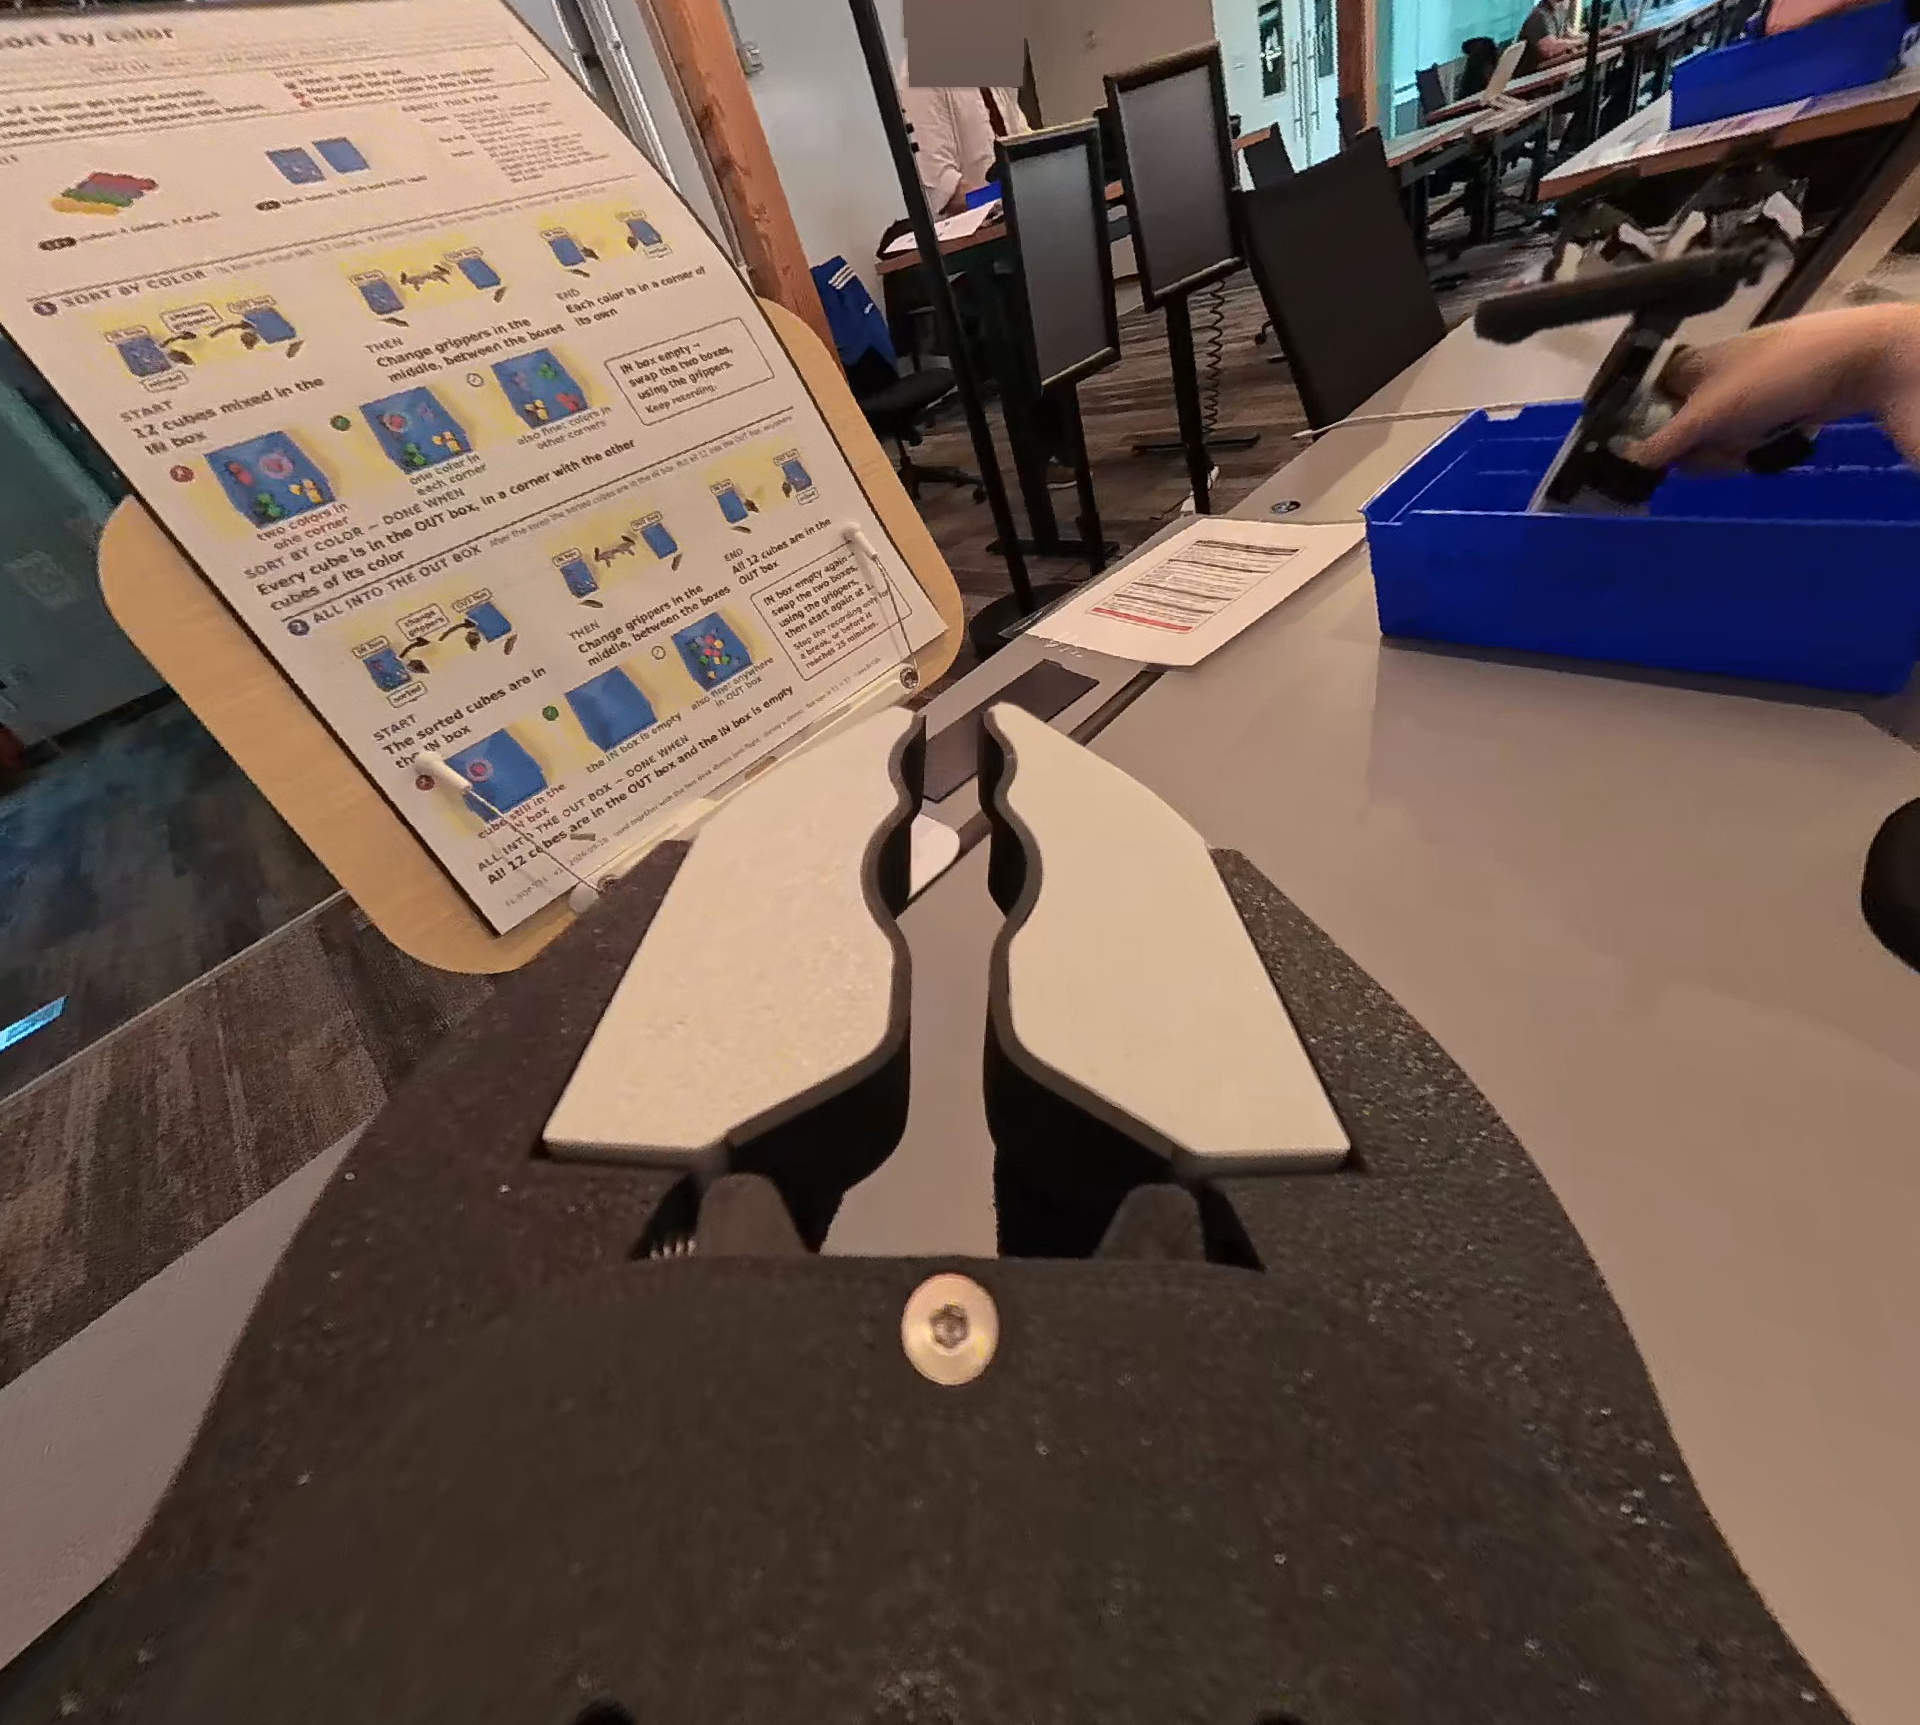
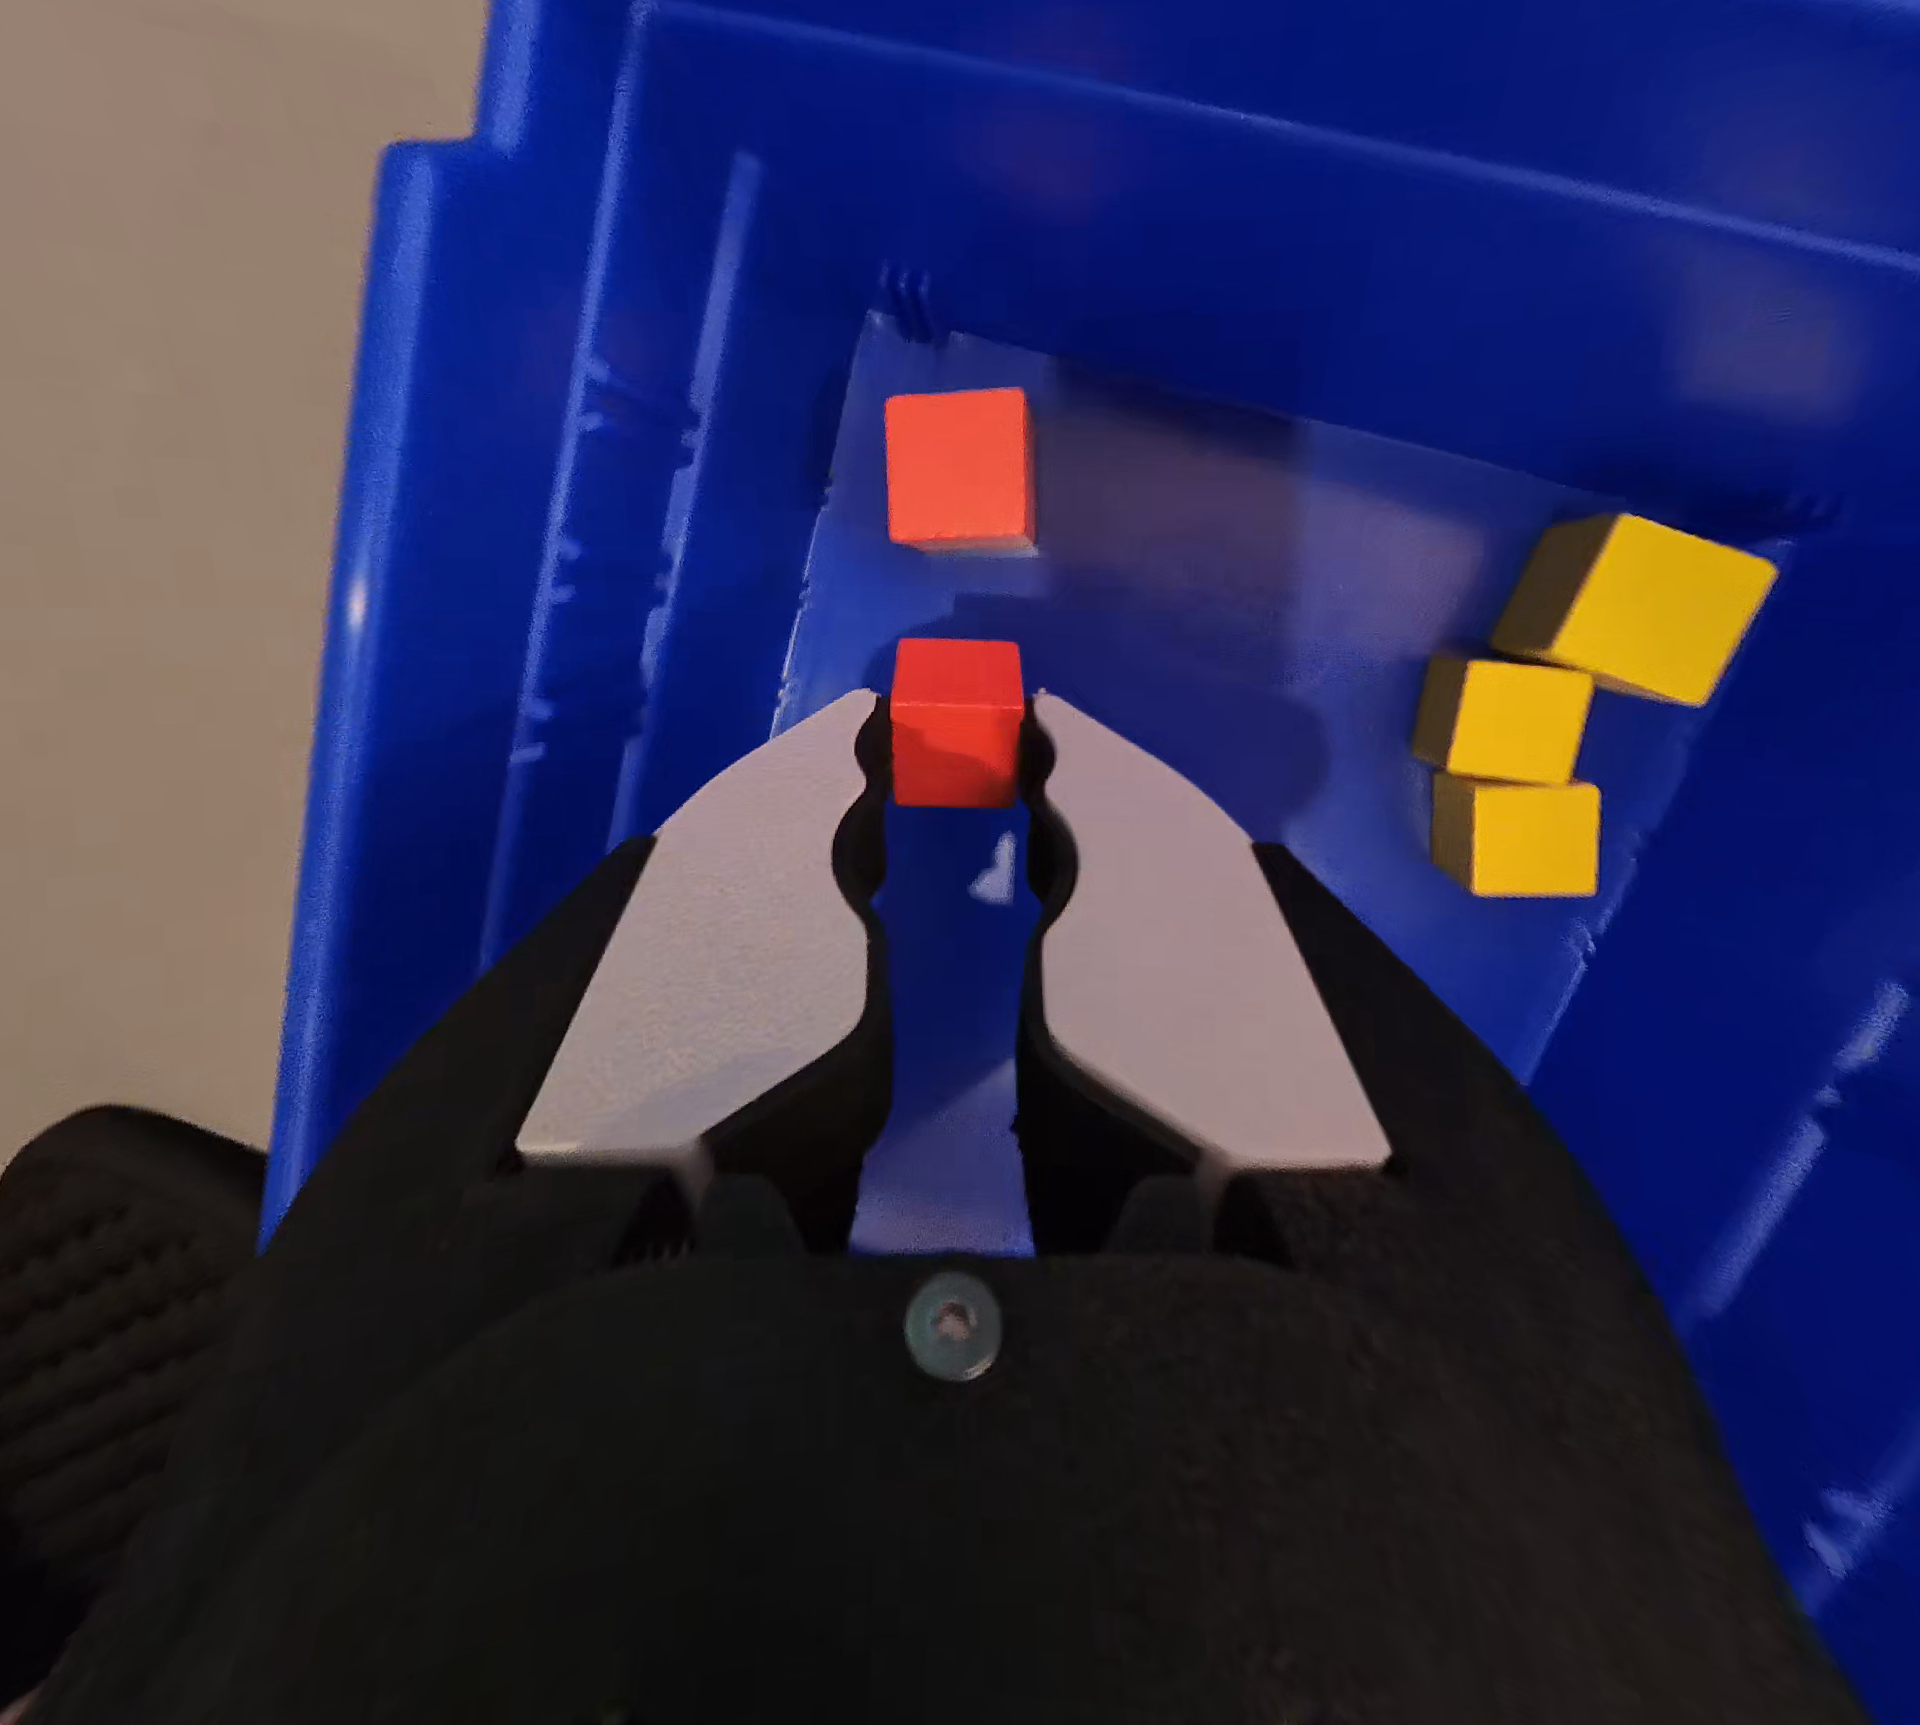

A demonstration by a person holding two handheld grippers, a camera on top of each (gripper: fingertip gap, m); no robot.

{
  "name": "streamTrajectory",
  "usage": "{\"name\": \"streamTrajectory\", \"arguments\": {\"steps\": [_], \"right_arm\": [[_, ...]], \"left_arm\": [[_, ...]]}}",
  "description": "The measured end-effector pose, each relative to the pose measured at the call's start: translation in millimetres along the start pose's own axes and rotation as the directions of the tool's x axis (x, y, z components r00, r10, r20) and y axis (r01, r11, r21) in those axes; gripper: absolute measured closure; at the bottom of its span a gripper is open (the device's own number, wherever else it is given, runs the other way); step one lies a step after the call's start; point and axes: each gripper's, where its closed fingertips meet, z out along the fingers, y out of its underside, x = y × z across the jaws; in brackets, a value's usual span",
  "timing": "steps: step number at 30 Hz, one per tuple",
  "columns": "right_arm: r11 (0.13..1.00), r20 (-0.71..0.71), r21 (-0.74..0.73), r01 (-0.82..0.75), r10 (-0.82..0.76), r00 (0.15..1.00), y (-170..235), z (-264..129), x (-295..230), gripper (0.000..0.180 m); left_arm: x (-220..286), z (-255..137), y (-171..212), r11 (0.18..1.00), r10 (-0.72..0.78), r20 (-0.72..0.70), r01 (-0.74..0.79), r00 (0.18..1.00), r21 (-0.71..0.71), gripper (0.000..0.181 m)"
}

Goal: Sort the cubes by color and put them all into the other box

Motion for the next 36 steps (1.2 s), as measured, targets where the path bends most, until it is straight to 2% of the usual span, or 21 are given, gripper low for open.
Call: {"name": "streamTrajectory", "arguments": {"steps": [7, 10, 13, 17, 19, 22, 25, 29, 31, 32, 36], "right_arm": [[0.995, -0.047, -0.1, 0.008, -0.013, 0.999, 1.5, 18.4, 7.4, 0.157], [0.995, 0.008, -0.1, 0.008, -0.007, 1.0, -0.3, 24.7, 0.4, 0.157], [0.995, 0.001, -0.099, 0.005, -0.005, 1.0, -4.3, 29.1, 2.4, 0.157], [0.999, 0.092, -0.049, -0.019, 0.024, 0.995, -11.1, 26.8, -8.7, 0.143], [0.999, 0.082, 0.02, -0.042, 0.04, 0.996, -16.3, 10.2, -6.7, 0.14], [0.969, 0.022, 0.23, -0.095, 0.092, 0.996, -32.1, -46.1, -7.1, 0.142], [0.87, 0.024, 0.465, -0.162, 0.17, 0.985, -38.5, -121.2, -30.2, 0.141], [0.696, 0.066, 0.705, -0.135, 0.125, 0.99, -36.1, -195.5, -91.8, 0.141], [0.611, 0.074, 0.785, -0.1, 0.068, 0.995, -39.9, -214.6, -122.3, 0.141], [0.596, 0.073, 0.799, -0.082, 0.039, 0.997, -42.4, -217.7, -134.5, 0.141], [0.658, -0.059, 0.75, 0.069, -0.037, 0.998, -56.1, -204.0, -150.1, 0.141]], "left_arm": [[5.0, -3.5, -4.6, 0.999, 0.029, 0.018, -0.028, 0.999, -0.022, 0.172], [7.5, -3.4, -6.0, 0.999, 0.039, 0.028, -0.038, 0.999, -0.027, 0.173], [11.4, -2.5, -7.2, 0.999, 0.036, 0.024, -0.036, 0.999, -0.02, 0.173], [11.1, -5.7, -8.4, 0.999, 0.035, 0.035, -0.034, 0.999, -0.023, 0.172], [6.6, -12.4, -11.1, 0.999, 0.043, 0.054, -0.042, 0.998, -0.023, 0.171], [-10.9, -29.9, -13.8, 0.999, 0.048, 0.121, -0.045, 0.991, -0.027, 0.171], [-37.4, -51.6, -5.5, 0.997, 0.044, 0.201, -0.03, 0.979, -0.072, 0.169], [-83.4, -87.0, 22.4, 0.975, -0.013, 0.318, 0.083, 0.948, -0.207, 0.171], [-111.0, -111.8, 37.6, 0.946, -0.01, 0.399, 0.138, 0.917, -0.293, 0.168], [-125.4, -125.9, 45.5, 0.928, 0.015, 0.439, 0.151, 0.898, -0.341, 0.167], [-171.2, -181.9, 88.3, 0.799, 0.116, 0.527, 0.236, 0.842, -0.553, 0.156]]}}
